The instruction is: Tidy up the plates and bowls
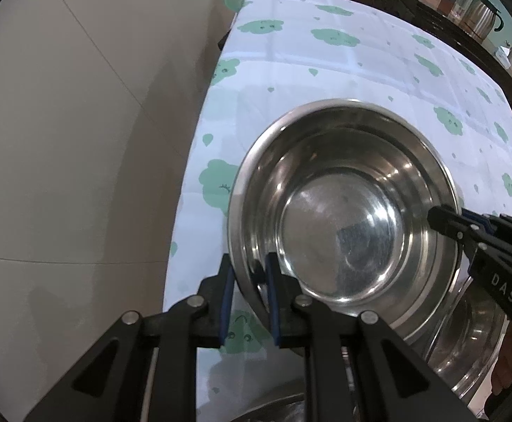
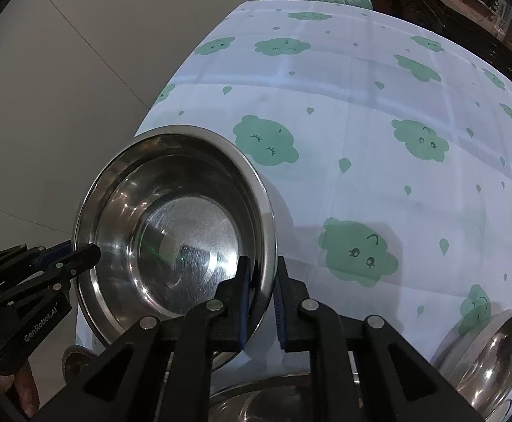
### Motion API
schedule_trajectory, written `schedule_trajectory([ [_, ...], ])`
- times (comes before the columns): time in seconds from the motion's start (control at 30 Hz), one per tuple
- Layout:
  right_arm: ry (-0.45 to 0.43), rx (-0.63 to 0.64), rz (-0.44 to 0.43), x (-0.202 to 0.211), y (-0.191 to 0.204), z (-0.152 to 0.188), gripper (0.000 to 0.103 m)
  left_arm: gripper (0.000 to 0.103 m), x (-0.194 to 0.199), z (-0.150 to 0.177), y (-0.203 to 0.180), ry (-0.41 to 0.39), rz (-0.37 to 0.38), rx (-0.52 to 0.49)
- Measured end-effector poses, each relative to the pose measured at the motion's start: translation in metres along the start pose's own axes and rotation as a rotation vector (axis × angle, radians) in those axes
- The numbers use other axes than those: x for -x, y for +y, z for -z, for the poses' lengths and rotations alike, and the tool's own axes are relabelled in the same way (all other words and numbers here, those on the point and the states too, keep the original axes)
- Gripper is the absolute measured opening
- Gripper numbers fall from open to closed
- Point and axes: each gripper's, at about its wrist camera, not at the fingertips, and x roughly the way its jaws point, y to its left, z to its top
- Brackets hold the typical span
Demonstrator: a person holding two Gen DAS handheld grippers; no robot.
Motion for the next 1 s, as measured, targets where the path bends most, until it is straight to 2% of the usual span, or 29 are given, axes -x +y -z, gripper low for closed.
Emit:
schedule_trajectory([
  [0.4,-0.029,0.023,-0.004,0.028,0.015,-0.006,0.014,0.015,0.029,0.001,0.012,-0.033,-0.01,0.014],
  [1.0,-0.062,0.034,0.005,0.068,0.037,0.014,0.014,0.015,0.069,0.029,0.022,-0.071,-0.001,0.013],
])
